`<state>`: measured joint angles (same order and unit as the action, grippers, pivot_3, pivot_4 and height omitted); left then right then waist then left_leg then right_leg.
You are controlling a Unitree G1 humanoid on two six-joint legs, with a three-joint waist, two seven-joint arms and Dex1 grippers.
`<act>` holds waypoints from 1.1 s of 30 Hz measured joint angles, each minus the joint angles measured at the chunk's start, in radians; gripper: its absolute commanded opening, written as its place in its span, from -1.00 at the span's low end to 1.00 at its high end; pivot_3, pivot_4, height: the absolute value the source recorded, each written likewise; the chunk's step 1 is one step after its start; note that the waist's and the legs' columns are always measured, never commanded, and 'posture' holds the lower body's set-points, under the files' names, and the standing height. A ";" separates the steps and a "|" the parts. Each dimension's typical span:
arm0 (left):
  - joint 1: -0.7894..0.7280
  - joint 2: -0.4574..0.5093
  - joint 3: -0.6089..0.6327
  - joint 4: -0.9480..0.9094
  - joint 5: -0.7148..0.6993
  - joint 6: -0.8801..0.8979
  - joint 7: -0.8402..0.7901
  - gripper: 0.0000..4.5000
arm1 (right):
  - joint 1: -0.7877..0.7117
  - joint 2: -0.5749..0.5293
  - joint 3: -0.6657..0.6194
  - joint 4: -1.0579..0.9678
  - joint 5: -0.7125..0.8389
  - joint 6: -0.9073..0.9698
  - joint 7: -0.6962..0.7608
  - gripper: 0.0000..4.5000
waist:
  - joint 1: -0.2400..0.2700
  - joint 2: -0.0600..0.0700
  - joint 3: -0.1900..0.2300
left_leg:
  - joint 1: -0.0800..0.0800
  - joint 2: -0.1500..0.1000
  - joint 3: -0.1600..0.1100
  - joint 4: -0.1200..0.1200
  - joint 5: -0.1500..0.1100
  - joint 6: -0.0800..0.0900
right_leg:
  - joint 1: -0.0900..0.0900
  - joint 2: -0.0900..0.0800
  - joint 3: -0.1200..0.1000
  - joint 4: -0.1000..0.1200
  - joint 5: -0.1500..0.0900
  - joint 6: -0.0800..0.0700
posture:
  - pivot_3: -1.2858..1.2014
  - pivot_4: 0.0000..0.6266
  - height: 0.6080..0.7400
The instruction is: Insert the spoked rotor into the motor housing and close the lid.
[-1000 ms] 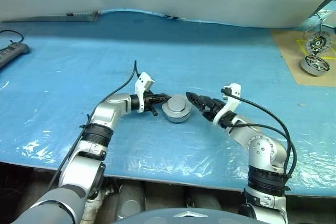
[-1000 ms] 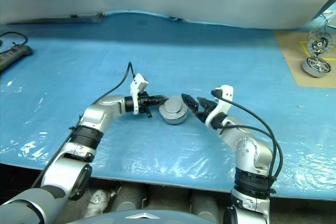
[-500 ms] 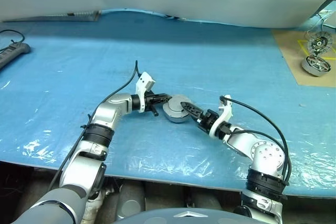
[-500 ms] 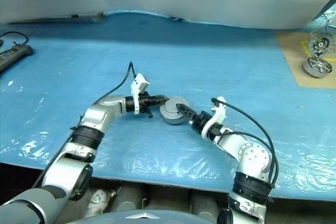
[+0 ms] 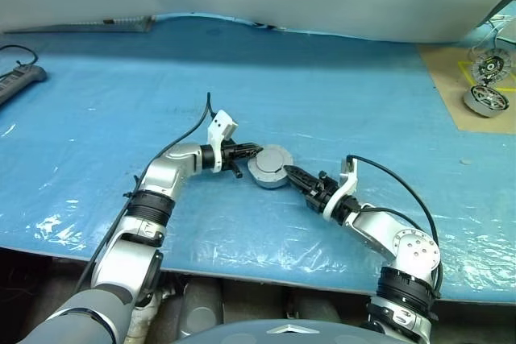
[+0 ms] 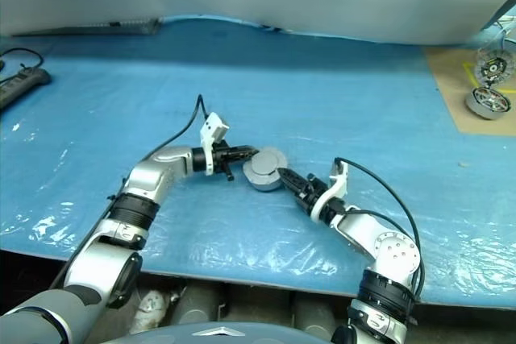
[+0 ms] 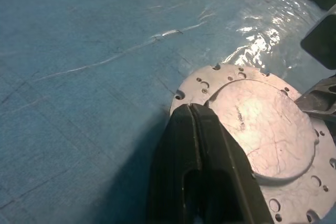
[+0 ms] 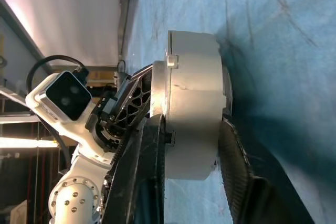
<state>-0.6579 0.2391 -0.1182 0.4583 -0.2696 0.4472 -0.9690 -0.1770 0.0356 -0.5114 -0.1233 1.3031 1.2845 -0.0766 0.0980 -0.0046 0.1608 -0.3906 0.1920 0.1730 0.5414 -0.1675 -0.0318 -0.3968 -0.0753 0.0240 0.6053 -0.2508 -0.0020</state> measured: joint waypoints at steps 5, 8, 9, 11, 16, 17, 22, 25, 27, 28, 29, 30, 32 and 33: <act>0.001 -0.003 0.001 0.000 0.000 0.001 0.000 -1.00 | 0.014 -0.025 0.035 -0.001 0.041 -0.023 -0.026 -0.54 | 0.000 0.000 0.000 | 0.000 0.000 -0.001 0.000 0.000 0.000 | 0.000 0.000 0.000 0.000 0.000 0.000 | 0.03 -0.52 1.00; 0.000 -0.008 0.013 0.000 -0.009 0.019 0.001 -0.92 | 0.022 -0.035 0.053 -0.001 0.062 -0.042 -0.036 -0.54 | 0.000 0.000 0.000 | 0.000 0.000 -0.001 0.000 0.000 0.000 | 0.000 0.000 -0.001 0.000 0.000 0.001 | 0.03 -0.52 1.00; -0.001 -0.012 0.024 0.001 -0.019 0.034 0.005 -0.83 | 0.027 -0.037 0.058 -0.001 0.071 -0.048 -0.039 -0.54 | 0.001 0.000 0.000 | 0.000 0.000 -0.001 0.000 0.000 0.000 | 0.000 0.000 -0.001 0.000 0.000 0.001 | 0.03 -0.52 1.00; -0.006 -0.015 0.047 0.005 -0.030 0.068 0.019 -0.60 | 0.037 -0.040 0.070 -0.002 0.088 -0.064 -0.045 -0.54 | 0.000 0.000 0.000 | -0.001 0.000 -0.001 0.000 0.000 0.000 | 0.000 0.000 -0.001 0.000 0.000 0.001 | 0.03 -0.52 1.00; -0.010 -0.024 0.108 0.024 -0.064 0.150 0.069 0.16 | 0.050 -0.046 0.094 -0.003 0.144 -0.105 -0.076 -0.54 | -0.001 0.000 0.000 | -0.007 0.000 -0.002 0.001 0.000 0.000 | -0.005 0.000 -0.002 0.001 0.000 0.001 | 0.03 -0.52 1.00; -0.011 -0.026 0.123 0.024 -0.072 0.164 0.079 0.32 | 0.052 -0.046 0.095 -0.003 0.154 -0.116 -0.084 -0.54 | -0.001 0.000 0.000 | -0.009 0.000 -0.003 0.002 0.000 0.000 | -0.007 0.000 -0.003 0.001 0.000 0.001 | 0.03 -0.52 1.00; -0.026 -0.049 0.228 0.019 -0.177 0.266 0.131 1.00 | 0.051 -0.051 0.099 -0.003 0.205 -0.195 -0.119 -0.54 | 0.001 0.000 0.000 | -0.015 0.000 -0.007 0.005 0.000 0.000 | -0.008 0.000 -0.007 0.001 0.000 0.001 | 0.03 -0.52 1.00; -0.030 -0.065 0.328 0.006 -0.270 0.346 0.183 1.00 | 0.037 -0.055 0.105 -0.003 0.233 -0.242 -0.130 -0.54 | 0.000 0.000 0.000 | -0.015 -0.001 -0.008 0.005 0.000 0.000 | -0.008 0.000 -0.008 0.001 0.000 0.001 | 0.03 -0.52 1.00; -0.034 -0.082 0.395 -0.004 -0.342 0.408 0.223 1.00 | 0.020 -0.056 0.110 -0.002 0.237 -0.277 -0.135 -0.54 | 0.000 0.000 0.000 | -0.015 -0.001 -0.008 0.005 0.000 0.000 | -0.008 0.000 -0.008 0.002 0.000 0.001 | 0.03 -0.52 1.00; -0.037 -0.093 0.436 -0.007 -0.382 0.445 0.254 1.00 | 0.006 -0.054 0.114 0.006 0.237 -0.296 -0.136 -0.54 | -0.001 0.000 0.000 | -0.015 -0.001 -0.008 0.006 0.000 0.000 | -0.008 0.000 -0.008 0.002 0.000 0.001 | 0.03 -0.52 1.00; -0.039 -0.103 0.465 -0.009 -0.414 0.471 0.281 1.00 | -0.008 -0.051 0.117 0.013 0.237 -0.311 -0.136 -0.54 | -0.001 0.000 0.000 | -0.015 -0.001 -0.009 0.006 0.000 0.000 | -0.008 0.000 -0.008 0.002 0.000 0.001 | 0.03 -0.52 1.00; -0.040 -0.116 0.502 -0.010 -0.453 0.502 0.315 1.00 | -0.023 -0.049 0.123 0.021 0.237 -0.326 -0.136 -0.54 | -0.001 0.000 0.000 | -0.015 -0.001 -0.009 0.006 0.000 0.000 | -0.008 0.000 -0.009 0.002 0.000 0.001 | 0.03 -0.52 1.00; -0.039 -0.143 0.558 -0.011 -0.514 0.549 0.372 1.00 | -0.049 -0.046 0.134 0.035 0.237 -0.347 -0.136 -0.54 | -0.001 0.000 0.000 | -0.017 -0.001 -0.010 0.006 0.000 0.000 | -0.008 0.000 -0.010 0.002 0.000 0.001 | 0.03 -0.52 1.00; -0.039 -0.159 0.593 -0.011 -0.554 0.577 0.408 1.00 | -0.062 -0.045 0.142 0.041 0.237 -0.358 -0.135 -0.54 | 0.000 0.000 0.000 | -0.018 -0.001 -0.012 0.007 0.000 0.000 | -0.008 0.000 -0.011 0.002 0.000 0.001 | 0.03 -0.52 1.00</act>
<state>-0.6973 0.0800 0.4745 0.4474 -0.8232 1.0243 -0.5611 -0.2395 -0.0091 -0.3691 -0.0822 1.5399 0.9268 -0.2114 0.0978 -0.0048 0.1610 -0.4083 0.1911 0.1615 0.5484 -0.1673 -0.0318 -0.4047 -0.0754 0.0127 0.6068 -0.2507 -0.0012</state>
